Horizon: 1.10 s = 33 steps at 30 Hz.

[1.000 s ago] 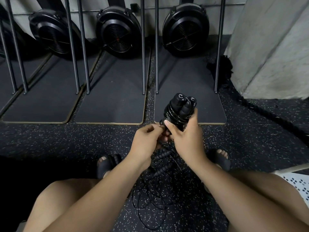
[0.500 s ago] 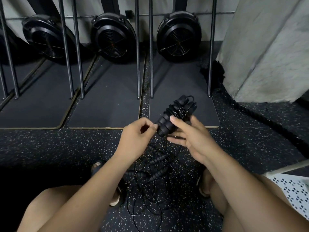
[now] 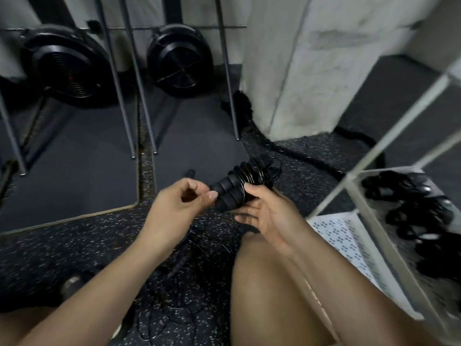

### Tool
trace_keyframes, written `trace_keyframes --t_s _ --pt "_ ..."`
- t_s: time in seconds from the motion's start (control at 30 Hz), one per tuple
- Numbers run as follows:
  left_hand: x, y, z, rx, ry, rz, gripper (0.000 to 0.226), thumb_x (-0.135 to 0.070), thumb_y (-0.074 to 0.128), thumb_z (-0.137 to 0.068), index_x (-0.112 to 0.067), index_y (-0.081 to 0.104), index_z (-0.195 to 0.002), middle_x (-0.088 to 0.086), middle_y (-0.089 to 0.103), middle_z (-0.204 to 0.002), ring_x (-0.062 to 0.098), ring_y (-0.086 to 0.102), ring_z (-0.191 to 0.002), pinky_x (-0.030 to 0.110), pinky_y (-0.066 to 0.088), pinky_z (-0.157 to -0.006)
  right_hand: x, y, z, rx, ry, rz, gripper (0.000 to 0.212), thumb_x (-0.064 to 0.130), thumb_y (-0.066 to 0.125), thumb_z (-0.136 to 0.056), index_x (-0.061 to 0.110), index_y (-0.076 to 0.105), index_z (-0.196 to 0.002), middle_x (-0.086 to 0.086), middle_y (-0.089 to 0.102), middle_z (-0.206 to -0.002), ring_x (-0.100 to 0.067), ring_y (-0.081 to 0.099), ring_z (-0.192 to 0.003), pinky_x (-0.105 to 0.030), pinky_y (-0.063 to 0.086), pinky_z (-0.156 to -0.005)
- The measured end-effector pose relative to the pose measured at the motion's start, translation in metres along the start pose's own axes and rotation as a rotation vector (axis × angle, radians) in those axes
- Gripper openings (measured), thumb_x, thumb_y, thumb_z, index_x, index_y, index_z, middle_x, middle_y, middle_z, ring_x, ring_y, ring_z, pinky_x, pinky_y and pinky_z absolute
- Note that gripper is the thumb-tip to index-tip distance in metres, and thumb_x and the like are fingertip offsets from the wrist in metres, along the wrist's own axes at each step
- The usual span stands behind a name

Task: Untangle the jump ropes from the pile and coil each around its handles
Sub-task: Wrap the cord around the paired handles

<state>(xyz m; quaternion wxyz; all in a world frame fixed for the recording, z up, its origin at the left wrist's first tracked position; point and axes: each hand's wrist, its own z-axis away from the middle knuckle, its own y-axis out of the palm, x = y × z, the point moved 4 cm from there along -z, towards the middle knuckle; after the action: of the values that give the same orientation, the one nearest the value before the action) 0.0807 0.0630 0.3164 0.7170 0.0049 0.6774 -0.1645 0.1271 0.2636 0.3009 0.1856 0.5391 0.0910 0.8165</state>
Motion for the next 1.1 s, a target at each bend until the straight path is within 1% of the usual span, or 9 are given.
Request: trace_keyframes --t_s 0.13,0.3,0.4,0.43,0.53,0.67,0.87,1.0,1.1 --pt "-0.007 0.062 -0.003 0.251 -0.008 -0.086 0.017 -0.032 0.082 -0.093 -0.019 0.072 -0.089 -0.012 0.070 -0.076 0.001 0.060 -0.071 0.017 0.046 -0.069 -0.009 -0.064 0.032 -0.165 0.035 -0.092 0.059 0.033 0.077 -0.091 0.002 0.063 -0.140 -0.024 0.076 -0.115 -0.031 0.072 -0.097 -0.038 0.056 -0.082" --pt "0.006 0.146 -0.017 0.544 -0.124 -0.207 0.016 -0.027 0.078 -0.098 -0.012 0.074 -0.099 0.000 0.079 -0.081 0.006 0.069 -0.072 0.023 0.052 -0.069 -0.031 -0.127 0.064 -0.347 0.088 -0.147 0.042 0.029 0.063 -0.103 -0.003 0.069 -0.129 -0.032 0.073 -0.120 -0.030 0.070 -0.093 -0.037 0.049 -0.080" --pt "0.014 0.195 -0.033 0.656 -0.154 -0.350 0.011 -0.026 0.073 -0.100 -0.015 0.075 -0.102 -0.003 0.081 -0.081 0.007 0.075 -0.074 0.030 0.061 -0.071 -0.045 -0.159 0.071 -0.511 0.085 -0.179 0.028 0.030 0.064 -0.103 0.005 0.072 -0.114 -0.023 0.075 -0.105 -0.028 0.072 -0.089 -0.037 0.050 -0.082" --pt "0.018 0.218 -0.041 0.697 -0.155 -0.367 0.011 -0.023 0.071 -0.101 -0.012 0.074 -0.103 0.002 0.081 -0.084 0.011 0.077 -0.077 0.033 0.062 -0.075 -0.051 -0.174 0.069 -0.564 0.089 -0.201 0.025 0.031 0.063 -0.104 0.008 0.072 -0.111 -0.018 0.074 -0.101 -0.026 0.071 -0.087 -0.036 0.049 -0.081" --pt "0.031 0.258 -0.055 0.807 -0.180 -0.426 0.018 -0.007 0.064 -0.099 -0.001 0.070 -0.115 0.016 0.080 -0.101 0.020 0.076 -0.087 0.023 0.059 -0.070 -0.062 -0.201 0.063 -0.678 0.093 -0.224 0.018 0.031 0.060 -0.106 0.016 0.070 -0.107 -0.010 0.069 -0.096 -0.022 0.066 -0.083 -0.034 0.044 -0.075" --pt "0.061 0.301 -0.070 0.956 -0.224 -0.514 0.031 -0.011 0.068 -0.097 -0.019 0.070 -0.127 0.008 0.077 -0.116 0.028 0.072 -0.113 0.044 0.060 -0.097 -0.083 -0.244 0.043 -0.780 0.080 -0.202 0.023 0.031 0.059 -0.106 0.012 0.070 -0.114 -0.006 0.071 -0.086 -0.022 0.063 -0.074 -0.034 0.042 -0.066" --pt "0.099 0.342 -0.093 1.112 -0.240 -0.553 0.057 -0.026 0.067 -0.099 -0.035 0.051 -0.153 -0.001 0.061 -0.145 0.027 0.064 -0.127 0.049 0.055 -0.109 -0.101 -0.290 0.012 -0.865 0.102 -0.139 0.035 0.038 0.060 -0.102 0.012 0.070 -0.123 -0.011 0.072 -0.102 -0.020 0.057 -0.072 -0.033 0.040 -0.061" --pt "0.115 0.354 -0.103 1.151 -0.189 -0.546 0.057 -0.023 0.066 -0.102 -0.027 0.051 -0.156 0.002 0.052 -0.158 0.029 0.058 -0.136 0.035 0.048 -0.107 -0.107 -0.311 -0.012 -0.903 0.088 -0.205 0.045 0.036 0.063 -0.097 0.008 0.060 -0.132 -0.011 0.064 -0.091 -0.015 0.053 -0.062 -0.031 0.040 -0.055" --pt "0.125 0.363 -0.107 1.143 -0.081 -0.597 0.071 -0.028 0.065 -0.104 -0.021 0.032 -0.167 0.005 0.035 -0.170 0.025 0.048 -0.144 0.028 0.042 -0.107 -0.107 -0.323 -0.027 -0.951 0.083 -0.279 0.028 0.026 0.063 -0.100 0.005 0.062 -0.118 -0.011 0.060 -0.085 -0.016 0.049 -0.056 -0.030 0.037 -0.052"
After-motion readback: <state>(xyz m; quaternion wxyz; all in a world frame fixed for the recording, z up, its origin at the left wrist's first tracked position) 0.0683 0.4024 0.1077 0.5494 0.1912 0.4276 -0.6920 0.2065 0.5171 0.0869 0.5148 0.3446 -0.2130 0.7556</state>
